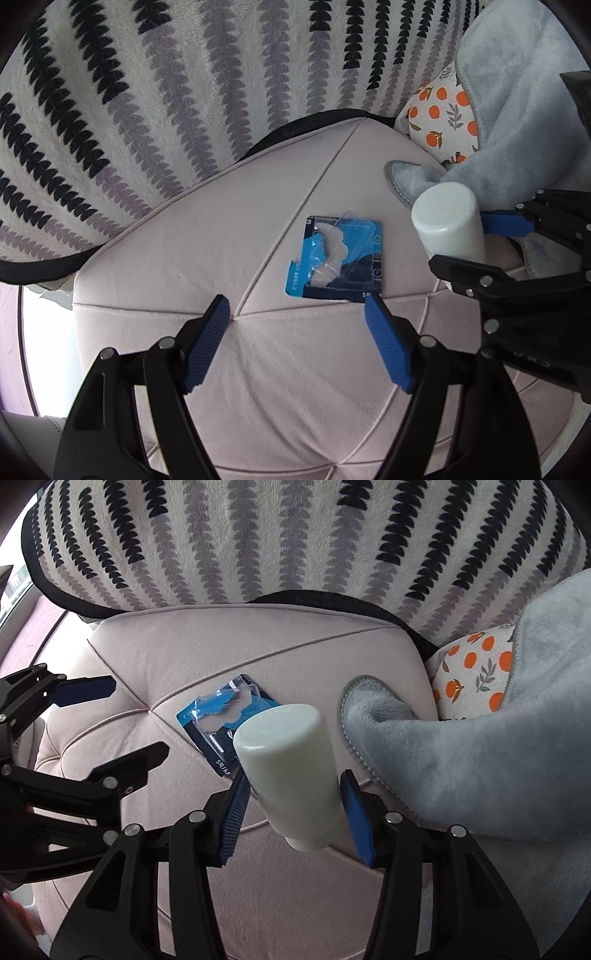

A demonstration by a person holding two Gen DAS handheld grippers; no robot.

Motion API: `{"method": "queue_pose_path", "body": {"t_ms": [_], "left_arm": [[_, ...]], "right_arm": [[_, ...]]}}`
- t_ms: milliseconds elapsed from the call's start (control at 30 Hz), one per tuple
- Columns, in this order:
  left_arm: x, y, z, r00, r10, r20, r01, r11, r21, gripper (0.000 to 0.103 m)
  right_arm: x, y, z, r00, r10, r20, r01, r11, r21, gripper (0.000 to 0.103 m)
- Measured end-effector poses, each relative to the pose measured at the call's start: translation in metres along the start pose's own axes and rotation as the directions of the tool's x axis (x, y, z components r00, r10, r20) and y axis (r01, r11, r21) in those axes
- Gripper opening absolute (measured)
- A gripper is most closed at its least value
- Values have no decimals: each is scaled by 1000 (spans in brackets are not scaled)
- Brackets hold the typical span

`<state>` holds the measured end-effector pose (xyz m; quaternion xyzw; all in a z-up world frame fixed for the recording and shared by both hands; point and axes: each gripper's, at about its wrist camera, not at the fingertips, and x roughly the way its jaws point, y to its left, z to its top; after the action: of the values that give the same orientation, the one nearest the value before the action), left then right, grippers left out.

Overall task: Collect trash
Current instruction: 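Grasp the white bottle with the right tool while the left tool grasps the blue blister pack, then carry bottle and blister pack over the grey bin and open both tools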

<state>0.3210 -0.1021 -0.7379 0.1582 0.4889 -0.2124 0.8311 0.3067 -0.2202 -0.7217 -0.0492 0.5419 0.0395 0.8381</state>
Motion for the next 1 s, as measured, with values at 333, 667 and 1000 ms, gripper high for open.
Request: {"method": "queue_pose_path", "body": {"t_ms": [333, 667, 1000], "left_arm": [[33, -35, 19, 999, -16, 36, 11, 990, 143, 76], [51, -32, 18, 997, -69, -22, 71, 990, 124, 51], [-6, 14, 5, 999, -43, -8, 43, 998, 40, 51]], "right_arm": [[-4, -24, -8, 1000, -25, -1, 25, 999, 33, 48], [-7, -22, -11, 999, -39, -8, 39, 998, 53, 48], [-35, 19, 6, 999, -14, -36, 14, 1000, -6, 48]]}}
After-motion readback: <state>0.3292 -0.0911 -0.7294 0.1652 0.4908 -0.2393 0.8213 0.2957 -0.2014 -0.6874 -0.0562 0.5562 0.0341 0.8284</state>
